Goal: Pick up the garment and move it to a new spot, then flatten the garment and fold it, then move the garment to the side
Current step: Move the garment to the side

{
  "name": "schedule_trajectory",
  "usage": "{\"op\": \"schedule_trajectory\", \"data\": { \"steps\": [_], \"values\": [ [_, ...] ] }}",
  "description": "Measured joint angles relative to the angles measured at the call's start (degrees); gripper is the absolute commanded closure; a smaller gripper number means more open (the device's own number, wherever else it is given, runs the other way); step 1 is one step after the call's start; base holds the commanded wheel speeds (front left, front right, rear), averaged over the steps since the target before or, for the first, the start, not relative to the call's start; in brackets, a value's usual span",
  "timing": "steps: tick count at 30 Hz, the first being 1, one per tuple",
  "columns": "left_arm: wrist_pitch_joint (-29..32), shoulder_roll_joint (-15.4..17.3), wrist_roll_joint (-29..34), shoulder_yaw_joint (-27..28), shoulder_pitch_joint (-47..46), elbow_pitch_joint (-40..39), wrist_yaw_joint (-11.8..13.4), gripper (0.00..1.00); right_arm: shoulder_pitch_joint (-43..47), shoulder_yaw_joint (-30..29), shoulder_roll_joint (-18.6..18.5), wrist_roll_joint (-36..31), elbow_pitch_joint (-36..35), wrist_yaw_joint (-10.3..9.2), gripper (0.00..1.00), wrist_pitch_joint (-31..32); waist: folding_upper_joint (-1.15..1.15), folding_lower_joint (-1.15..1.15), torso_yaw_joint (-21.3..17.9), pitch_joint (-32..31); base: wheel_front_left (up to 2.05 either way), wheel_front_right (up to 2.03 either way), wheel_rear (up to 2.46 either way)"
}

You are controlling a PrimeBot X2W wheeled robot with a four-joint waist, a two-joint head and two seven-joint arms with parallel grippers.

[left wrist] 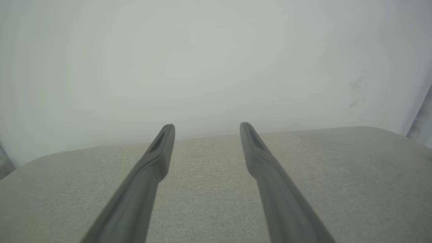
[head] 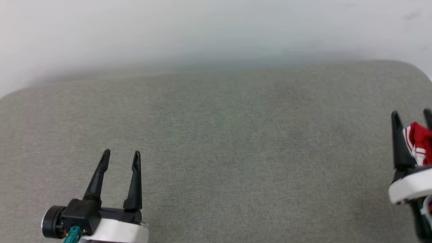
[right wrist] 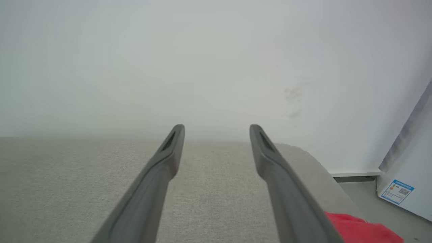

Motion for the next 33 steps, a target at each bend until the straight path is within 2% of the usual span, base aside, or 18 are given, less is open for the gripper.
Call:
{"op": "schedule_trajectory", "data": {
  "steps": [5, 11, 25, 33],
  "values": [
    [0.00, -0.76, -0.19, 0.27, 2.14, 1.14, -0.05, 0.00, 4.95, 0.85, 5.30, 2.01, 0.21, -0.01, 0.00, -5.36, 0.00, 0.00, 2.10, -2.62, 0.00, 0.00, 0.00],
    [0.00, -1.13, 0.33, 0.10, 2.99, 2.31, -0.19, 0.00, 7.49, 2.33, 8.49, 1.71, 3.27, -0.02, 0.00, -9.69, 0.00, 0.00, 3.48, -3.89, 0.00, 0.00, 0.00],
    [0.00, -1.48, 3.69, -1.48, 3.15, 2.03, -0.25, 0.00, 7.61, 4.75, 9.24, 0.14, 7.89, -0.02, 0.00, -12.74, 0.00, 0.00, 4.04, -3.98, 0.00, 0.00, 0.00],
    [0.00, -1.58, 3.43, -0.96, 3.15, 1.78, -0.18, 0.00, 7.55, 5.12, 9.24, 0.20, 8.55, -0.02, 0.00, -13.58, 0.00, 0.01, 4.15, -3.84, 0.00, 0.00, 0.00]
  ]
}}
